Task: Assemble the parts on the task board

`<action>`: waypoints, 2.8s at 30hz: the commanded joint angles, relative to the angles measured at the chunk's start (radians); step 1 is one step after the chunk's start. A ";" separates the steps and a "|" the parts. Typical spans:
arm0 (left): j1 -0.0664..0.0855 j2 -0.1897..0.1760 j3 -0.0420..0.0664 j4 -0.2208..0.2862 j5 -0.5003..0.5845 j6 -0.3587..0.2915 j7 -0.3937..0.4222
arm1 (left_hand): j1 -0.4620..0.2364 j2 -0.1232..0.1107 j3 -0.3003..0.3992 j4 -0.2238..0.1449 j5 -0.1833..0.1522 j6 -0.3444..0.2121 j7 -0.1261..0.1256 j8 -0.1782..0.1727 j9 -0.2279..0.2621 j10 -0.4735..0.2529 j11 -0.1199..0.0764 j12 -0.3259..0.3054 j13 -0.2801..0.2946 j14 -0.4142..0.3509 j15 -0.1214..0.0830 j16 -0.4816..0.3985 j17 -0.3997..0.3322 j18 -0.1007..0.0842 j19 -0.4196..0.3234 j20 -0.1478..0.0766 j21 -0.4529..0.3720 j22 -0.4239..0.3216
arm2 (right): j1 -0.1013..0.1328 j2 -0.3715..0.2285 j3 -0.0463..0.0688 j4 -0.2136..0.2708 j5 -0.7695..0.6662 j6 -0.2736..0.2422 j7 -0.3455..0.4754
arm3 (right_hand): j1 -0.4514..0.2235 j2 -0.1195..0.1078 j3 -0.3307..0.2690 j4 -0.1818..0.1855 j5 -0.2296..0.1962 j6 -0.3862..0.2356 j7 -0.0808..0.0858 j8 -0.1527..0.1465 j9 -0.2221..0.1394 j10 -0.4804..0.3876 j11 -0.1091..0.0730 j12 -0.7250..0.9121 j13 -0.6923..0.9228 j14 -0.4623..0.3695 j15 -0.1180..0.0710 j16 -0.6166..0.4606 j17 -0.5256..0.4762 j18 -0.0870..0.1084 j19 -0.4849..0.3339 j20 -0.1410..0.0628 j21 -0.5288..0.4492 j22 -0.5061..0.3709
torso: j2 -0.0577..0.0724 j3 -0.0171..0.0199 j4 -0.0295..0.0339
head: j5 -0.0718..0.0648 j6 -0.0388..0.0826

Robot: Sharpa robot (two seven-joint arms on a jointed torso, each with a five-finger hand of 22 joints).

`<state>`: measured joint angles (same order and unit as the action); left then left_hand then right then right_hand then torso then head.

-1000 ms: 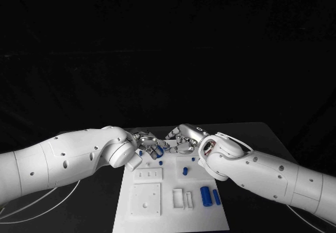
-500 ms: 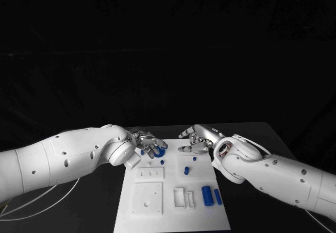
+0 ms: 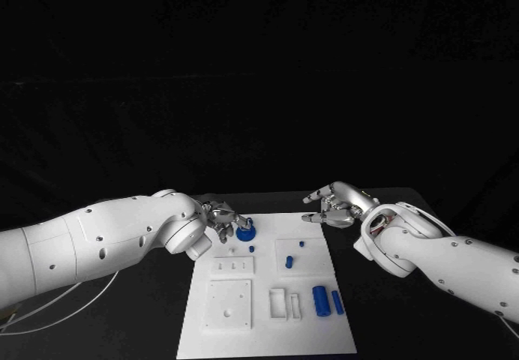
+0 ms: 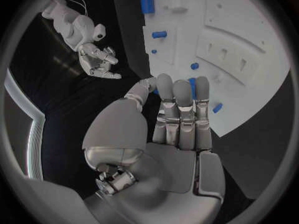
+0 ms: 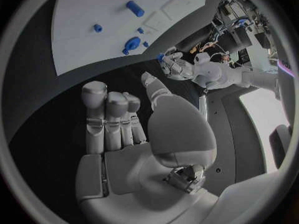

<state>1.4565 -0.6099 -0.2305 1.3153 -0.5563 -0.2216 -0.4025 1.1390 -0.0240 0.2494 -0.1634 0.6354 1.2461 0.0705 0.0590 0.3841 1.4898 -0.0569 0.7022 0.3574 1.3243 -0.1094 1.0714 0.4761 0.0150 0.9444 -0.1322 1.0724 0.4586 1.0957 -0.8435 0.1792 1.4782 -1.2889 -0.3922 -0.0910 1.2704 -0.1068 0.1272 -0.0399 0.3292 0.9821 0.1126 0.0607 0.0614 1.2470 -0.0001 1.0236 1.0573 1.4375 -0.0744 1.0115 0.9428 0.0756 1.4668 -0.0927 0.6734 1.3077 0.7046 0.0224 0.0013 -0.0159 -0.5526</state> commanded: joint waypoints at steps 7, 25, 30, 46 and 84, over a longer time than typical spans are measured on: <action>0.001 -0.012 -0.008 0.026 -0.137 -0.003 -0.082 | 0.009 0.003 0.006 -0.002 -0.009 0.176 -0.116 0.007 0.171 0.022 -0.058 0.066 0.064 0.043 -0.045 0.062 0.012 -0.013 0.039 -0.038 -0.008 0.075 | 0.004 -0.030 0.025 0.008 0.168 -0.003 0.041 | -0.005 0.007 -0.004 -0.005 0.023 0.001 0.000 0.000 -0.001 -0.009 0.000 -0.008 -0.004 -0.004 0.003 -0.007 -0.004 0.018 0.010 0.004 -0.012 0.075 | -0.005 0.0026 -0.0003 | 0.006 -0.023; -0.058 -0.025 -0.013 0.058 -0.244 -0.113 -0.100 | -0.001 0.013 0.008 -0.005 -0.006 0.210 -0.124 0.011 0.173 0.022 -0.058 0.097 0.087 0.047 -0.041 0.094 0.005 -0.009 0.075 -0.029 -0.134 0.290 | 0.007 -0.028 0.030 0.010 0.185 -0.002 0.038 | -0.009 0.008 -0.008 -0.006 0.048 0.003 0.000 0.000 -0.001 -0.009 -0.001 -0.006 -0.004 -0.005 0.003 -0.007 -0.004 0.018 0.010 0.003 -0.019 0.074 | -0.016 0.0099 0.0064 | 0.007 -0.060; -0.072 -0.023 -0.013 0.061 -0.255 -0.135 -0.096 | -0.002 0.018 0.007 -0.002 -0.010 0.223 -0.128 0.017 0.152 0.021 -0.059 0.111 0.093 0.050 -0.041 0.104 0.009 -0.009 0.083 -0.028 -0.153 0.319 | 0.007 -0.025 0.030 0.008 0.186 -0.002 0.038 | -0.010 0.008 -0.009 -0.006 0.055 0.002 0.000 0.000 -0.001 -0.008 -0.001 -0.005 -0.004 -0.005 0.002 -0.007 -0.004 0.018 0.011 0.003 -0.020 0.074 | -0.016 0.0090 0.0056 | 0.006 -0.068; -0.108 -0.010 -0.013 0.054 -0.259 -0.053 -0.117 | -0.033 0.058 0.012 -0.011 -0.022 0.233 -0.135 0.053 0.161 0.020 -0.063 0.139 0.124 0.048 -0.038 0.138 0.022 0.000 0.118 -0.012 -0.267 0.487 | 0.007 -0.018 0.030 0.004 0.195 0.003 0.034 | -0.012 0.007 -0.012 -0.006 0.071 0.000 0.000 0.000 -0.001 -0.010 -0.001 -0.006 -0.005 -0.005 0.002 -0.007 -0.005 0.018 0.011 0.003 -0.023 0.074 | -0.015 0.0082 0.0066 | 0.002 -0.084; -0.123 0.006 -0.013 0.014 -0.346 0.022 -0.145 | -0.037 0.089 0.006 0.011 -0.067 0.230 -0.135 0.061 0.152 0.020 -0.059 0.141 0.123 0.045 -0.033 0.140 0.023 0.000 0.233 0.003 -0.579 0.833 | 0.007 -0.010 0.030 -0.001 0.196 0.007 0.033 | -0.014 0.007 -0.015 -0.005 0.090 0.000 0.000 0.000 -0.001 -0.011 -0.001 -0.008 -0.007 -0.007 0.003 -0.008 -0.006 0.018 0.010 0.003 -0.029 0.073 | -0.014 0.0087 0.0067 | -0.001 -0.093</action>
<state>1.3343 -0.6070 -0.2441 1.3298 -0.8778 -0.2194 -0.5433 1.0802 0.0330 0.2530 -0.1556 0.5717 1.2518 0.0648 0.0611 0.3820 1.4917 -0.0637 0.8393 0.4801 1.3595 -0.1238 1.2074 0.4984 0.0149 1.1725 -0.1287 0.4968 1.2908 1.1025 -0.8546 0.2087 1.4768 -1.0930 -0.3934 -0.0647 1.2663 -0.1027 0.1162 -0.0454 0.4164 0.9799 0.1104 0.0607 0.0616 1.2423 0.0023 1.0179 1.0514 1.4376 -0.0745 1.0081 0.9379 0.0756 1.4668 -0.0928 0.6499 1.3074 0.6908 0.0308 0.0075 -0.0158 -0.6439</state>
